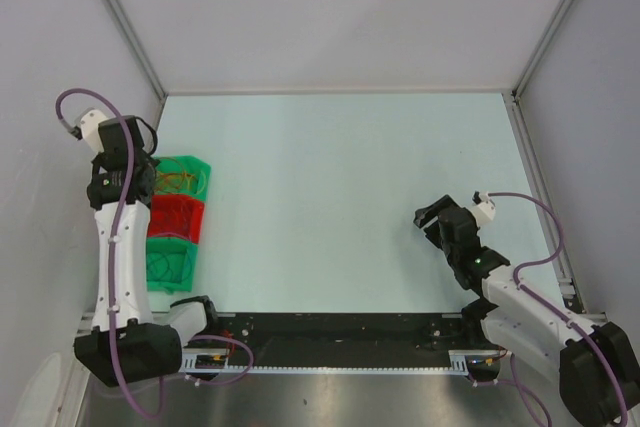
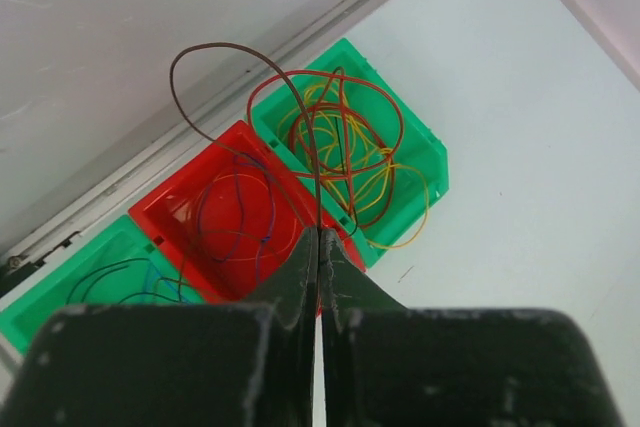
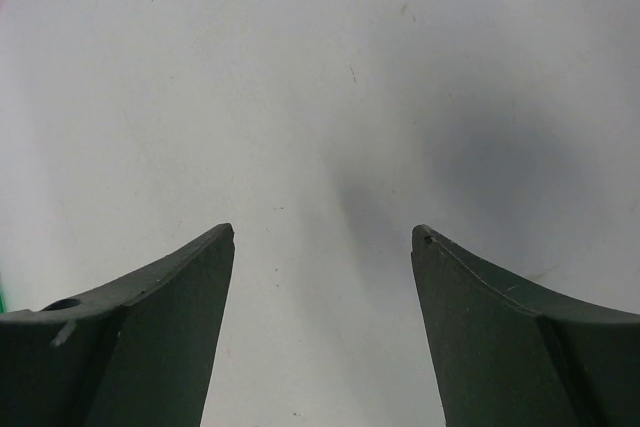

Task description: Untangle the cables

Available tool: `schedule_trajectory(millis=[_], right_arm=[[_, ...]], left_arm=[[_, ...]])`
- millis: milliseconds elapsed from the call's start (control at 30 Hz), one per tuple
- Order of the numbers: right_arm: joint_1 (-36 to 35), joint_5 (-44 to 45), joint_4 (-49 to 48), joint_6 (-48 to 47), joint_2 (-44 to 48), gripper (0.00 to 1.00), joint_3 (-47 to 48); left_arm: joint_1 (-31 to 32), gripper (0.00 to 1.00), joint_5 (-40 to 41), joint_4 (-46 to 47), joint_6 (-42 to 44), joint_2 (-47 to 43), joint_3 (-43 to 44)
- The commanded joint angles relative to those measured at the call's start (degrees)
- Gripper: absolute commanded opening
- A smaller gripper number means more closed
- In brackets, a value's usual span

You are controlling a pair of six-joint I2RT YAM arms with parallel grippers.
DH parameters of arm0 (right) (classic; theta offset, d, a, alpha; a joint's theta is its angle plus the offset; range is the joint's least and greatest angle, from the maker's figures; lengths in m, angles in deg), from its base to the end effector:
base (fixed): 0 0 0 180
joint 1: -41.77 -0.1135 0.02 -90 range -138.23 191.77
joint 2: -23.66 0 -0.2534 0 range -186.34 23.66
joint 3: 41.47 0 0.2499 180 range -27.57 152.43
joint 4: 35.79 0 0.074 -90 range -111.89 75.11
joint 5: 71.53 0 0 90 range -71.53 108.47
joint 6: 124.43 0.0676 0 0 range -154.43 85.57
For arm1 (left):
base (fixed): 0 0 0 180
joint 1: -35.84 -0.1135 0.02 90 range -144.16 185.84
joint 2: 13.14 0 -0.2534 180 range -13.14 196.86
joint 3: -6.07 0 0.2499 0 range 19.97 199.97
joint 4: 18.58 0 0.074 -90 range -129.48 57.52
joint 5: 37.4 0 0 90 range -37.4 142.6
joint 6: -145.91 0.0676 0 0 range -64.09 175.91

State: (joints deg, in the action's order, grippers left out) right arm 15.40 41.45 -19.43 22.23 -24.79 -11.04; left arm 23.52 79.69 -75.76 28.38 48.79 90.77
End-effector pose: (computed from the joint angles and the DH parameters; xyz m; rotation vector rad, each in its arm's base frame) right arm 0.1927 0.0661 0.1489 0.7785 2.0005 0.4213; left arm 0.2298 0.0817 0.3580 -0.9669 1.8845 0.3552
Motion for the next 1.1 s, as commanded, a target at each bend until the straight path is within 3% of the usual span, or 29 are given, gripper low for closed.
schedule_trajectory(millis=[0,300,700,1067], right_arm=[[0.53,0.04,-1.49,-0.85,-0.33,0.76,2.36],[0.62,-0.66,-1.84,-0.94,-0.60,0.76,2.36],[1.23,-1.80,-2.02,-1.38,-0.86,0.76,2.27],[1.50,-2.15,-2.02,-1.38,-1.30,0.76,2.27]], left_arm=[[-1.22,0.00,-4.41,6.02,-2.79,1.17,-1.10],[-2.80,0.00,-10.74,12.88,-9.72,1.35,-8.31],[-5.26,0.00,-14.69,19.38,-23.27,-6.91,-31.76],[-11.67,0.01,-21.38,25.36,-22.74,-2.43,-32.31]])
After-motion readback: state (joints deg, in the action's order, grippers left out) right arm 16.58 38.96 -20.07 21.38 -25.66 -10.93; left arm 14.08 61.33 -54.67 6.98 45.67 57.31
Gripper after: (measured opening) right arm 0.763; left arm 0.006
